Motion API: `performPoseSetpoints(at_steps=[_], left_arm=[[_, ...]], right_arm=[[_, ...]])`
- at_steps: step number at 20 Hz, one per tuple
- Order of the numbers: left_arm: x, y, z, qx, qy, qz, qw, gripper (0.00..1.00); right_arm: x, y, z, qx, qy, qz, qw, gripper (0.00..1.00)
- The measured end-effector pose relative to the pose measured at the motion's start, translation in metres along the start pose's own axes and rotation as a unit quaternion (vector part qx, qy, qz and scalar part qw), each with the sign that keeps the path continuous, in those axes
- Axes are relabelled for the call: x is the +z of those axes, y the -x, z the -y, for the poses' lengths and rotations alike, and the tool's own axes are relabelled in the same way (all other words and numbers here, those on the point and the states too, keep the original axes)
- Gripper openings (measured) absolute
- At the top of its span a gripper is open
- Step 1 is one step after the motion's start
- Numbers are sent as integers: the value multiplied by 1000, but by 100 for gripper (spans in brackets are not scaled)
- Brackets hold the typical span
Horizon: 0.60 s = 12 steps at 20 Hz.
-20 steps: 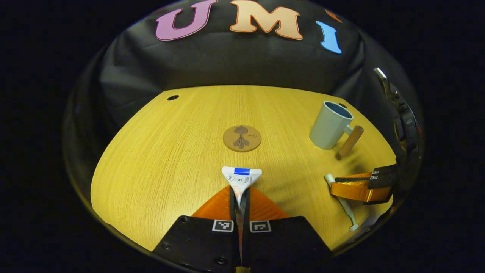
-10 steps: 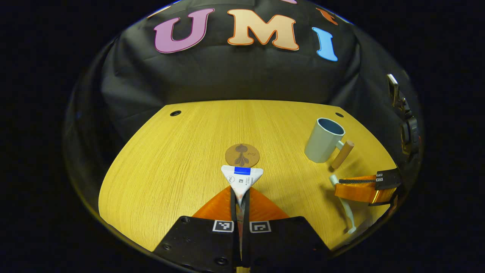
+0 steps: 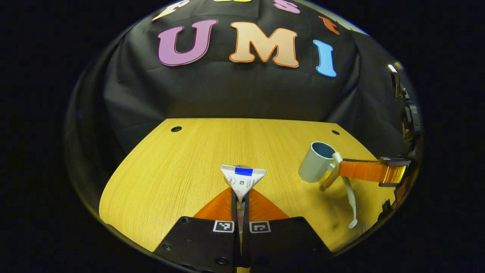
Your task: Put the toothbrush and toothpaste on the desktop into the cup, then pick up the cup and place it on the coaster on the desktop.
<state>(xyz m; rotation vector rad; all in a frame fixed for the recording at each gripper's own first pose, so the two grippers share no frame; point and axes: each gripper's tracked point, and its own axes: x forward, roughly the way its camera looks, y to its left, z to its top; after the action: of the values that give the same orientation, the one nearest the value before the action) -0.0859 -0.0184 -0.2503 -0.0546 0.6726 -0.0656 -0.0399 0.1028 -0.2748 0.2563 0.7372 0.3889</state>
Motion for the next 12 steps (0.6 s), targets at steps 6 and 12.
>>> performPoseSetpoints(at_steps=[6, 12], left_arm=[[23, 9, 1, -1, 1, 21, 1000, 0], [37, 22, 4, -1, 13, 33, 999, 0]], right_arm=[[67, -12, 18, -10, -9, 60, 998, 7], [106, -34, 28, -11, -16, 96, 995, 7]])
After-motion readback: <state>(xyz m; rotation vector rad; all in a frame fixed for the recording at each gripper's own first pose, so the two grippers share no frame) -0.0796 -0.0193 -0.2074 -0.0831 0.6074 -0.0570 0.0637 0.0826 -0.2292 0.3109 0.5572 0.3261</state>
